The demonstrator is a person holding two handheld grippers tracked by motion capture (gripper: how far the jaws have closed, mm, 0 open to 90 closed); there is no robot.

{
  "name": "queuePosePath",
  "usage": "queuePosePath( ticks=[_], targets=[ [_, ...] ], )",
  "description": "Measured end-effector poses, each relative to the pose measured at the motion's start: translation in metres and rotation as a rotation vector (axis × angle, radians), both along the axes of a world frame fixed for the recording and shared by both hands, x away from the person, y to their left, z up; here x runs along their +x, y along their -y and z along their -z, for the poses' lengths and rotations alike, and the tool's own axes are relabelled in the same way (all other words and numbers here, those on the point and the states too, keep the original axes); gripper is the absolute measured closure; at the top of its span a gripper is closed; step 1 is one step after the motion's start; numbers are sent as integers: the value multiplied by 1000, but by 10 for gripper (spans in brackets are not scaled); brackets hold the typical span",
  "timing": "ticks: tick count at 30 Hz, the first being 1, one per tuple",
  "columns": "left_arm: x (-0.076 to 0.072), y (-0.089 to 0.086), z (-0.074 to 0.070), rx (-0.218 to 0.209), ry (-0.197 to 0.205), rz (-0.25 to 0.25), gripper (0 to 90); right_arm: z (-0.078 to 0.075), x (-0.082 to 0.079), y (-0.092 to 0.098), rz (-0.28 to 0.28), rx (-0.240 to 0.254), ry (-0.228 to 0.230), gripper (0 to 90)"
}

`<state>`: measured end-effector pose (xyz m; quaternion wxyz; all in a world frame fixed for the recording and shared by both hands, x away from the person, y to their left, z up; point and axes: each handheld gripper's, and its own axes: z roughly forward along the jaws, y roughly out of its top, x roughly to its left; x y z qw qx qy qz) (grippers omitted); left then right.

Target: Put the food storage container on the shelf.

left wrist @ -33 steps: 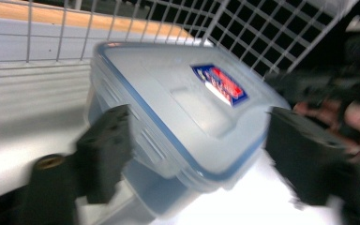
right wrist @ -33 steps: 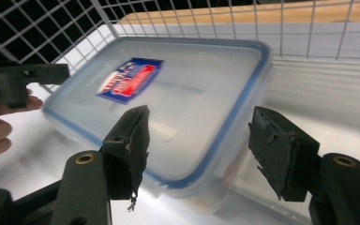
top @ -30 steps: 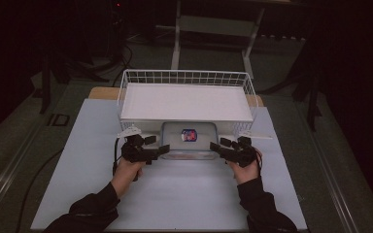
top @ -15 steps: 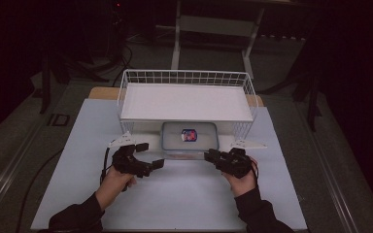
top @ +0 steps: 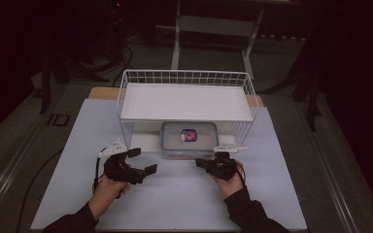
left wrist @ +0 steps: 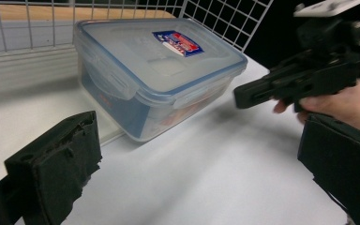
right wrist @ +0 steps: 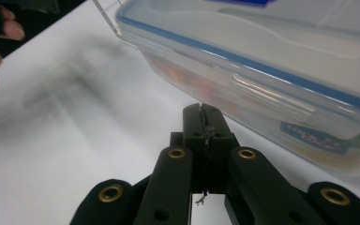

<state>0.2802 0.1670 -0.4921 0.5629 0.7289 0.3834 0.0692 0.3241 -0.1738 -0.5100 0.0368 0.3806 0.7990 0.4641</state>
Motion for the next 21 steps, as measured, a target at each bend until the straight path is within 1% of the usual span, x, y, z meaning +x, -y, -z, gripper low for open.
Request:
queuePosePath(
  ticks=[4, 6, 7, 8, 12, 16, 18, 20, 21],
  targets=[
    [0, 0, 4, 2, -4, -5, 0, 5, 7, -6, 10, -6, -6, 899],
    [0, 0, 6, 4, 6, -18, 0, 7, 10, -8, 19, -13, 2, 899],
    [0, -1, 7, 14, 17, -29, 0, 8, 12, -9, 17, -11, 4, 899],
    [0, -1, 7, 14, 21, -33, 0, 8, 13, -11, 18, -7, 8, 899],
    [0, -4, 8, 4, 17, -43, 0, 7, 19, -15, 27, -15, 22, 899],
    [1, -4, 9, 5, 12, -42, 0, 8, 26, -16, 56, -4, 15, 899],
    [1, -4, 10, -3, 6, -43, 0, 8, 30, -16, 66, -2, 14, 898],
    [1, -5, 10, -6, 12, -59, 0, 7, 34, -18, 76, -8, 19, 898],
    [1, -6, 10, -9, 15, -58, 0, 8, 36, -18, 81, -5, 19, 898]
  ],
)
